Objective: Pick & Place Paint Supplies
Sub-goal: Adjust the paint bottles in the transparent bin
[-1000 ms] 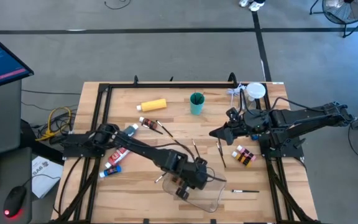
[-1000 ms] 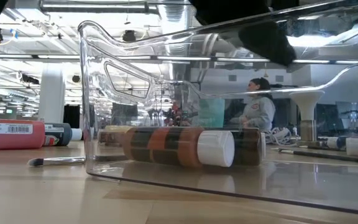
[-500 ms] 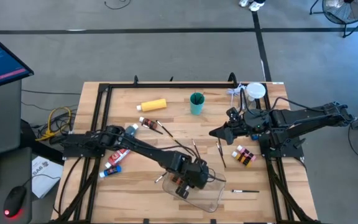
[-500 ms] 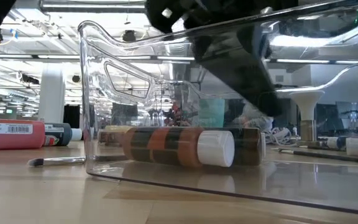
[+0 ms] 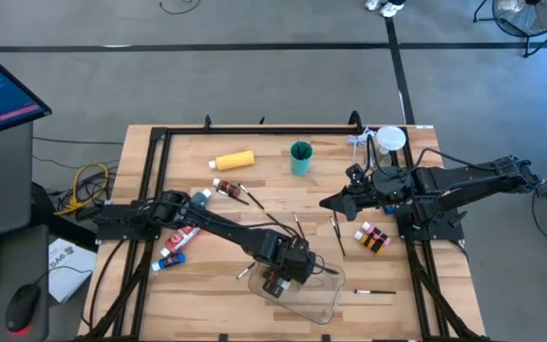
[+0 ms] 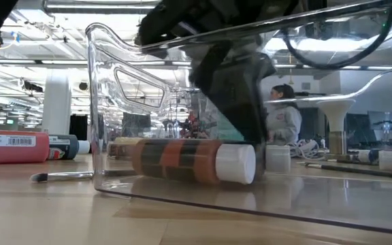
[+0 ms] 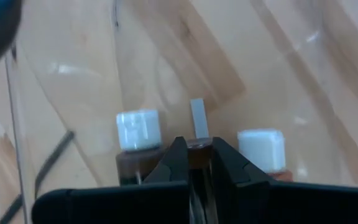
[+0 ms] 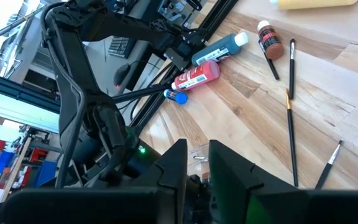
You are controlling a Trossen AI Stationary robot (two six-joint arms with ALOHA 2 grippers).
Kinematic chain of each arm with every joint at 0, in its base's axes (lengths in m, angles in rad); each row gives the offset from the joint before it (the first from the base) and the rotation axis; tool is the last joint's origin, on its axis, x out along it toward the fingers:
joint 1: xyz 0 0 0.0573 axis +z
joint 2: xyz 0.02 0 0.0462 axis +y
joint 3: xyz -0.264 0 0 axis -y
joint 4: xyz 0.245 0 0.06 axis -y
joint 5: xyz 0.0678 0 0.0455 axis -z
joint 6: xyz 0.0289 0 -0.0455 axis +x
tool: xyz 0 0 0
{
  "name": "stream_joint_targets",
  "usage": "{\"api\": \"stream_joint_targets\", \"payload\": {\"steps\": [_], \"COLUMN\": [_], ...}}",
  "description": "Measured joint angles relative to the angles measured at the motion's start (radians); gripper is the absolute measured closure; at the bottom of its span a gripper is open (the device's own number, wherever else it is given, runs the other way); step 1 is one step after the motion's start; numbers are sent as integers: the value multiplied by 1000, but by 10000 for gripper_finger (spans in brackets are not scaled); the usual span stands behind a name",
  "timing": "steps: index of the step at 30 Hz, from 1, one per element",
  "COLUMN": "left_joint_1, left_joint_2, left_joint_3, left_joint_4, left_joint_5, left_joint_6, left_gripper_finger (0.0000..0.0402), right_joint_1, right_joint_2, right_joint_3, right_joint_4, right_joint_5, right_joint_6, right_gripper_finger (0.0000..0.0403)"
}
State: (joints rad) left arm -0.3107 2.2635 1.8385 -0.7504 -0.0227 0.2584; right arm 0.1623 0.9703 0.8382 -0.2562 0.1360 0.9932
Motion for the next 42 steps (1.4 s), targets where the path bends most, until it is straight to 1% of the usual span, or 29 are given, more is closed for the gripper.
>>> {"api": "stream_joint_targets", "payload": {"steps": [6,11,17,31,42], "left_joint_1": [0,0,8,50,42], "left_joint_2": [-14,-37,-26,-12,-3], "left_joint_3": [-3,5,7,7,-18], "left_joint_4": [-2,90,157,200,206], "left_joint_5": [-7,6,10,12,33], "left_joint_6": [0,-1,-1,-9,-13], "left_gripper_finger": [401,401,401,401,401], "right_joint_1": [0,8,8,8,8], "right_joint_2": [0,0,0,0,0], "right_joint_3": [0,0,0,0,0], "right_joint_4": [2,3,5,1,0], "right_joint_5": [0,-1,-1,-1,-1], "right_joint_6": [2,2,2,-5,-8], "right_gripper_finger": [342,342,342,342,342]}}
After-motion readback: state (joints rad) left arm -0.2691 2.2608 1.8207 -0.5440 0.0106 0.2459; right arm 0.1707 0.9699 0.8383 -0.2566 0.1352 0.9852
